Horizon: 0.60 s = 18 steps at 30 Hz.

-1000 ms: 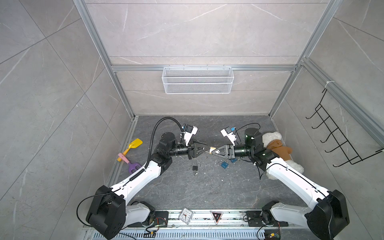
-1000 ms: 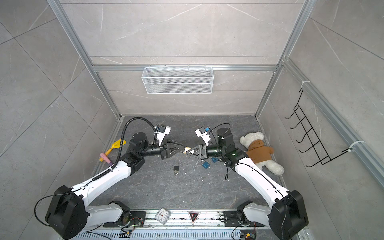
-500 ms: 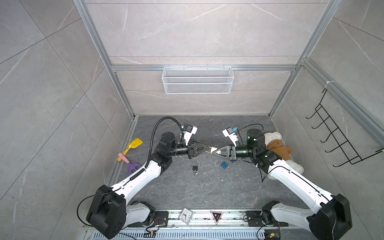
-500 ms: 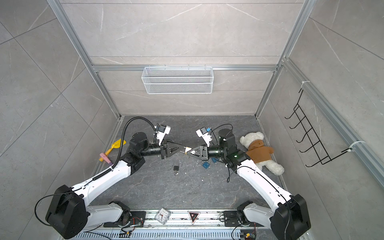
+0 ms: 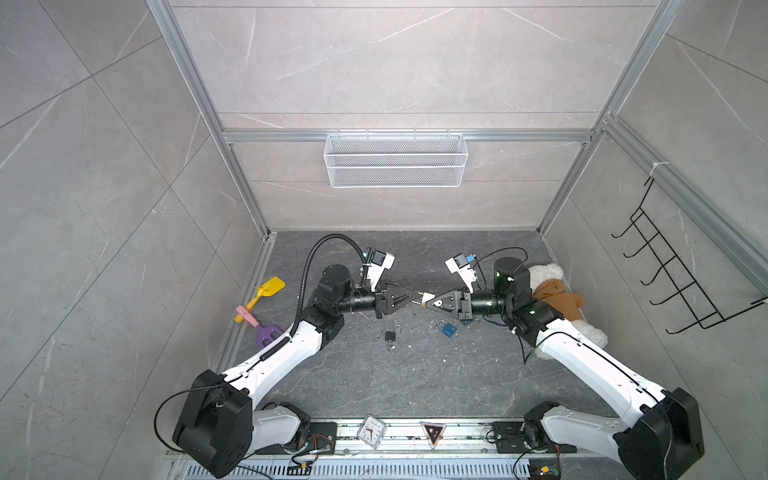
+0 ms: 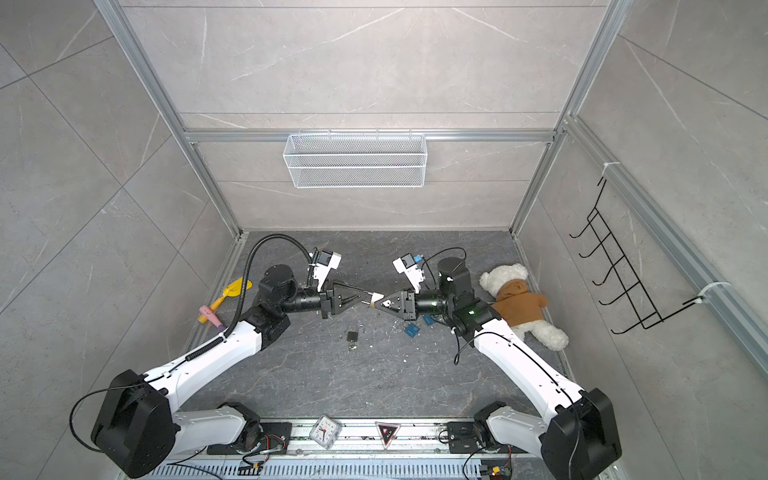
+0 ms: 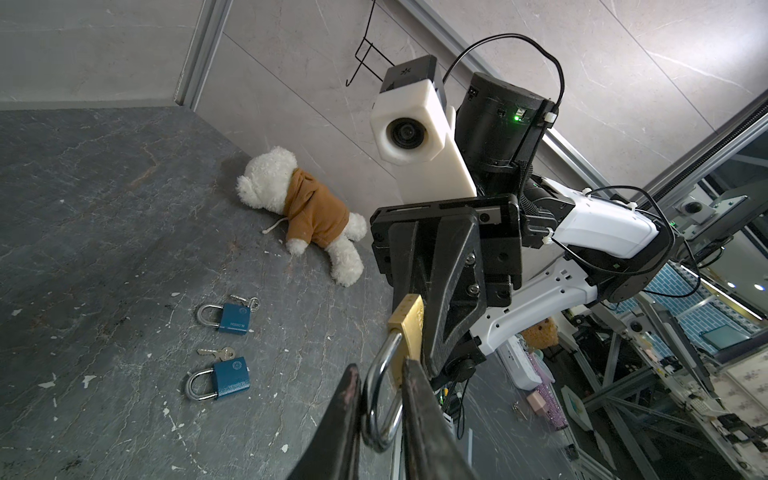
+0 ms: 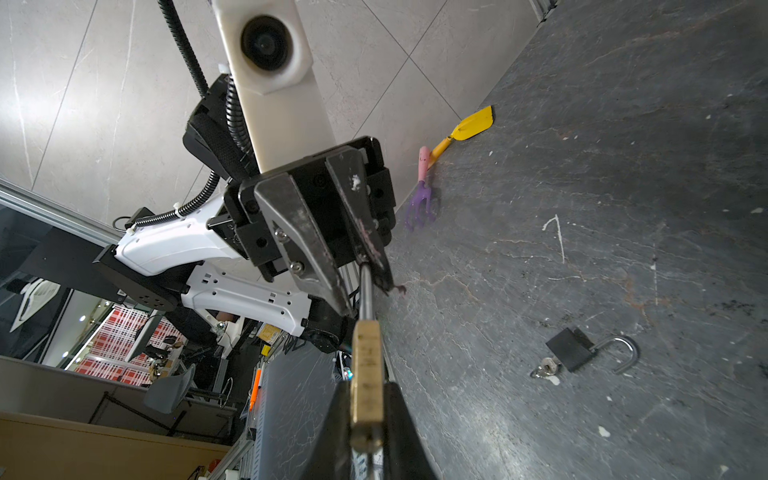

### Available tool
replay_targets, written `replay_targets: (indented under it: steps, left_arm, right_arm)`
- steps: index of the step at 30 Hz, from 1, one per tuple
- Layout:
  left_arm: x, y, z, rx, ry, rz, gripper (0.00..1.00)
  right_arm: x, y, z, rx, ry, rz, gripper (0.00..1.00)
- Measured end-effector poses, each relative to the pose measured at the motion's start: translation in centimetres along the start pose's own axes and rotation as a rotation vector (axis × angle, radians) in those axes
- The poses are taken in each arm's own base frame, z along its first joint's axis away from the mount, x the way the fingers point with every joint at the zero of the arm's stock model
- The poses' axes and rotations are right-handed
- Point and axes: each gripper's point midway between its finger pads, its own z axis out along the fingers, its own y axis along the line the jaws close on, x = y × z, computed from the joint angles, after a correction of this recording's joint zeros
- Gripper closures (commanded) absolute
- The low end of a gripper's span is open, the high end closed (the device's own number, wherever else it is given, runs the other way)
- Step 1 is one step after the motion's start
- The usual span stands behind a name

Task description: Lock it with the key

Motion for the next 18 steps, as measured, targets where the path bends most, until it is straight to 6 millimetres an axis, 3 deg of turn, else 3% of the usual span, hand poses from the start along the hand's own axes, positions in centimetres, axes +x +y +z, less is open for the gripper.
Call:
replay_targets:
  steps: [12, 18]
  left_arm:
    - [-0.06, 0.05, -0.05, 0.013, -0.002, -0.026, 1.0]
    - [-0.04, -0.09, 0.02, 0.042, -0.015, -0.066, 1.0]
  right_arm:
    - [-0.01, -0.08, -0.04, 0.003, -0.001, -0.014, 1.0]
    - [-0.05, -0.09, -0.08, 0.003, -0.002, -0.026, 1.0]
